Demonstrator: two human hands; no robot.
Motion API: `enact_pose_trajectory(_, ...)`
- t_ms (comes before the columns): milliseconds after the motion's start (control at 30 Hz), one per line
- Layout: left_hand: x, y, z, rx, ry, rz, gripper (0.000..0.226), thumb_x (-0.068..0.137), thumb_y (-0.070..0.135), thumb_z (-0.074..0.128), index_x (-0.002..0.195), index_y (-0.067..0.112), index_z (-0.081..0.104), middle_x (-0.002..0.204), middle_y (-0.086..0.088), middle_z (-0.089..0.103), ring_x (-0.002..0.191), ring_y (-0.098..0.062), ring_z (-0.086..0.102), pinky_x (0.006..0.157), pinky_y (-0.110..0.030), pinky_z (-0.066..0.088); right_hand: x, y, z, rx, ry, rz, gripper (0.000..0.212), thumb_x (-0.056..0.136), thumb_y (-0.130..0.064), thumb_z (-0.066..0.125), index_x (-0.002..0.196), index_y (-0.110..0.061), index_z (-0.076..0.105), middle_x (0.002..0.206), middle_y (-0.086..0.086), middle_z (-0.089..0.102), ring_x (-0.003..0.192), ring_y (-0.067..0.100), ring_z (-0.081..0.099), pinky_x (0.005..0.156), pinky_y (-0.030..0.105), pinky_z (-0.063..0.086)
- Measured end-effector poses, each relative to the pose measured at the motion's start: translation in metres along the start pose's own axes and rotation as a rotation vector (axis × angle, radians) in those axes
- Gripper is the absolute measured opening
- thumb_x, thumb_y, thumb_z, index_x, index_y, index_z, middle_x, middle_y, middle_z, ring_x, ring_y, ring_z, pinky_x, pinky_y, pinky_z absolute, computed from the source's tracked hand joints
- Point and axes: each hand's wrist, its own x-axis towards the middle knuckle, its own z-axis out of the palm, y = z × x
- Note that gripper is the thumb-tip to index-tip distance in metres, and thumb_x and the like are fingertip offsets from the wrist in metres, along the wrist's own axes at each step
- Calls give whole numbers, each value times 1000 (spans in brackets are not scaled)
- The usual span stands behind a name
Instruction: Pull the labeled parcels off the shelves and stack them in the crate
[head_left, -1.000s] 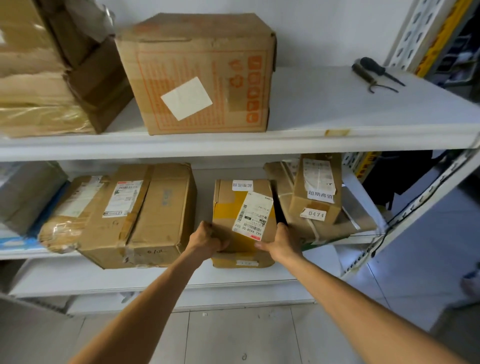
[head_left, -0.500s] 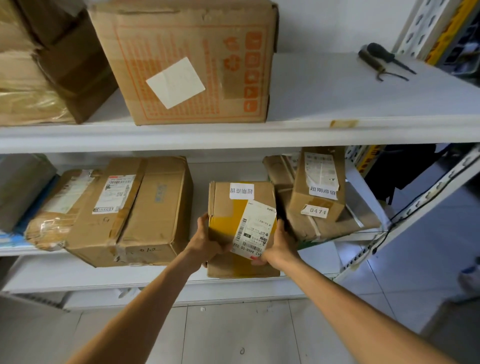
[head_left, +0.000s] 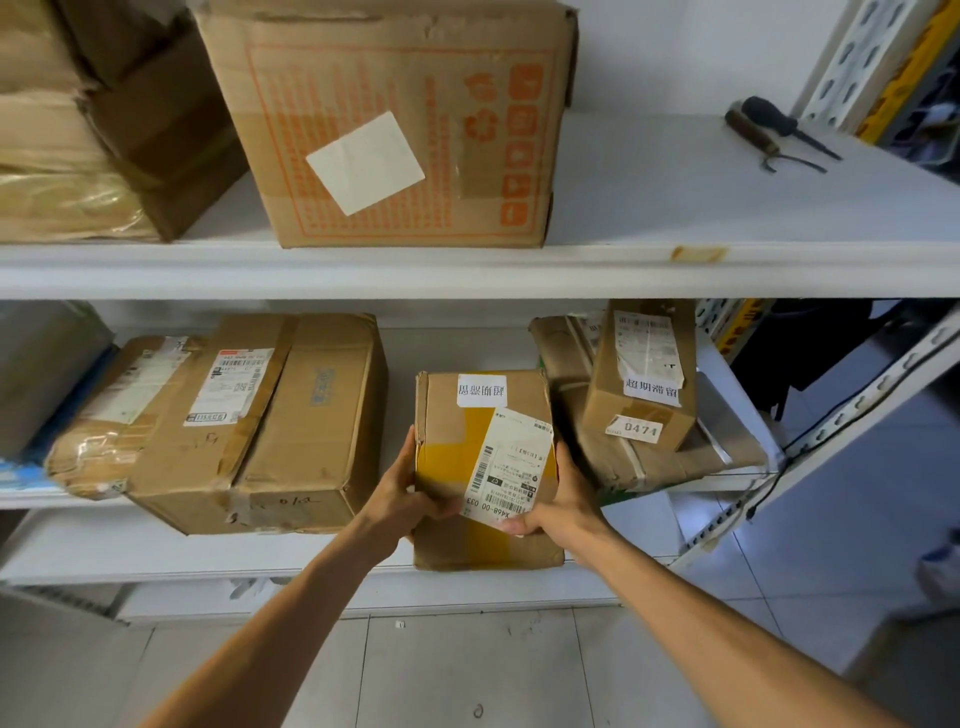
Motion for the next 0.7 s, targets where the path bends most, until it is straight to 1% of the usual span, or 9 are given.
enact_pose_trajectory(33, -3, -4, 0, -5, 13, -14, 102, 65, -5, 72, 145, 41, 29, 128, -11, 58, 118, -31, 56, 76, -31, 57, -4, 1, 1, -1, 0, -4, 124, 66, 8, 81, 155, -29, 3, 153, -1, 34, 143, 22, 28, 94, 32, 49)
enact_pose_trajectory(100, -12, -11, -1, 7, 45, -46, 104, 70, -8, 74, 146, 43, 26, 129, -9, 56, 120, -31, 54, 77, -32, 58, -13, 6, 4, -15, 17, -6, 122, 64, 7, 83, 154, -30, 9, 149, -2, 41, 140, 22, 33, 98, 38, 50)
enact_pose_trajectory(233, -35, -15, -4, 56, 84, -39, 105, 76, -5, 74, 148, 48, 19, 131, -1, 52, 119, -24, 53, 93, -44, 51, -34, 11, 18, -27, 59, 23, 117, 63, -1, 87, 153, -26, 16, 145, 0, 45, 139, 23, 36, 106, 50, 43)
enact_pose_trajectory(333, -47, -7, -11, 91, 78, 21, 104, 80, -1, 74, 150, 46, 14, 133, 8, 50, 120, -19, 51, 99, -48, 47, -52, 5, 26, -11, 123, 11, 102, 64, -3, 87, 146, -22, 29, 144, 1, 47, 138, 23, 37, 110, 49, 39)
enact_pose_trajectory(400, -50, -3, -16, 113, 35, 39, 105, 79, 2, 76, 151, 46, 14, 137, 8, 48, 123, -20, 49, 103, -51, 43, -65, -1, 31, 1, 170, 23, 94, 68, -2, 84, 144, -22, 31, 145, 2, 46, 138, 24, 37, 108, 46, 38)
enact_pose_trajectory(467, -51, 2, -20, 110, -26, 44, 106, 78, 2, 76, 151, 46, 13, 138, 6, 46, 122, -21, 48, 104, -52, 42, -78, -6, 39, 24, 242, 26, 94, 69, -1, 84, 144, -20, 31, 145, 2, 46, 138, 24, 39, 108, 44, 38)
enact_pose_trajectory(533, -50, 6, -25, 140, -122, 58, 107, 78, 4, 77, 151, 47, 12, 137, 6, 47, 122, -20, 48, 104, -50, 42, -93, -8, 51, 77, 351, 41, 91, 66, 2, 84, 140, -20, 36, 141, 1, 52, 135, 22, 42, 106, 40, 40)
enact_pose_trajectory(600, -54, 5, -27, 158, -190, 74, 108, 72, 13, 83, 150, 48, 16, 137, 3, 51, 123, -20, 51, 107, -50, 42, -108, -7, 62, 118, 465, 55, 92, 61, 3, 86, 137, -22, 40, 134, -1, 58, 131, 19, 47, 107, 37, 42)
enact_pose_trajectory(700, -69, 4, -25, 165, -280, 84, 106, 67, 22, 87, 150, 42, 24, 135, 0, 55, 120, -20, 55, 101, -44, 48, -136, -4, 75, 135, 566, 78, 96, 59, 0, 88, 140, -24, 41, 131, -3, 61, 128, 16, 49, 109, 43, 41)
